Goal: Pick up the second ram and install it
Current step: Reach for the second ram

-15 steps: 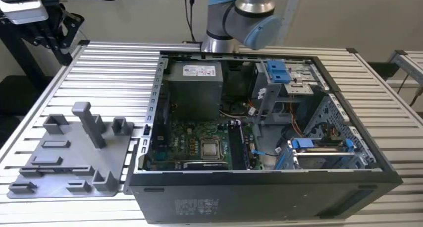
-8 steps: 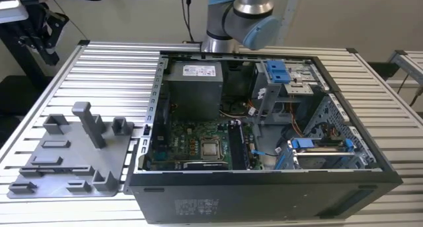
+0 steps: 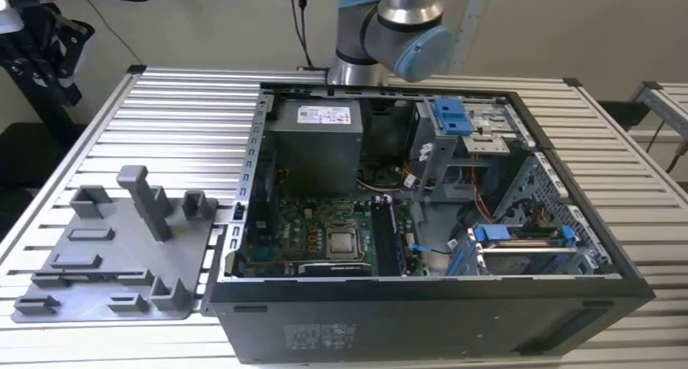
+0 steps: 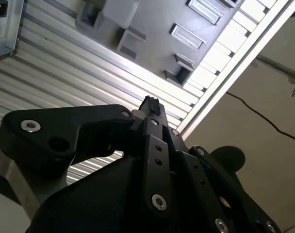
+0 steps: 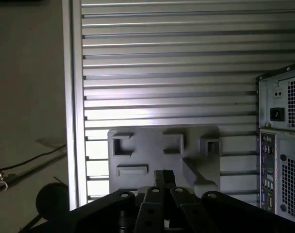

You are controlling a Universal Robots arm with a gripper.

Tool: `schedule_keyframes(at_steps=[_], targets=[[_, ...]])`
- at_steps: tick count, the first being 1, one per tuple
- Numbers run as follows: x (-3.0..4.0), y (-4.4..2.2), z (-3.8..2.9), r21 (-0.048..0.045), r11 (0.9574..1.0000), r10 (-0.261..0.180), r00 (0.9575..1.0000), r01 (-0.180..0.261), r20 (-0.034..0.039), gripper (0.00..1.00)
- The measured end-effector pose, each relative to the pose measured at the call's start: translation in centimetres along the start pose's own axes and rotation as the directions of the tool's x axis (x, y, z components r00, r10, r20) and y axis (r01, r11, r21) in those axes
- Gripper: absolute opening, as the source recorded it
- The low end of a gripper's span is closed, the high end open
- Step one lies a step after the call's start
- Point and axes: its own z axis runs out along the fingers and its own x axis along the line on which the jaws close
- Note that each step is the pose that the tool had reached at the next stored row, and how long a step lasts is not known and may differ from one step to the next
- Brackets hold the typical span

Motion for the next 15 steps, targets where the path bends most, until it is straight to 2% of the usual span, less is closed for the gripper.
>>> schedule_keyframes(at_steps=[3, 6, 9, 15], targets=[[0.02, -0.02, 0.0, 0.0, 1.0, 0.0, 1.0, 0.0, -0.0001, 0.11], [0.02, -0.48, -0.02, 0.0001, 1.0, 0.0, 1.0, 0.0, 0.0, 0.11], [0.01, -1.31, -0.05, 0.0, 1.0, 0.0, 1.0, 0.0, 0.0, 0.11], [0.06, -3.37, -0.12, 0.0, 1.0, 0.0, 1.0, 0.0, 0.0, 0.11]])
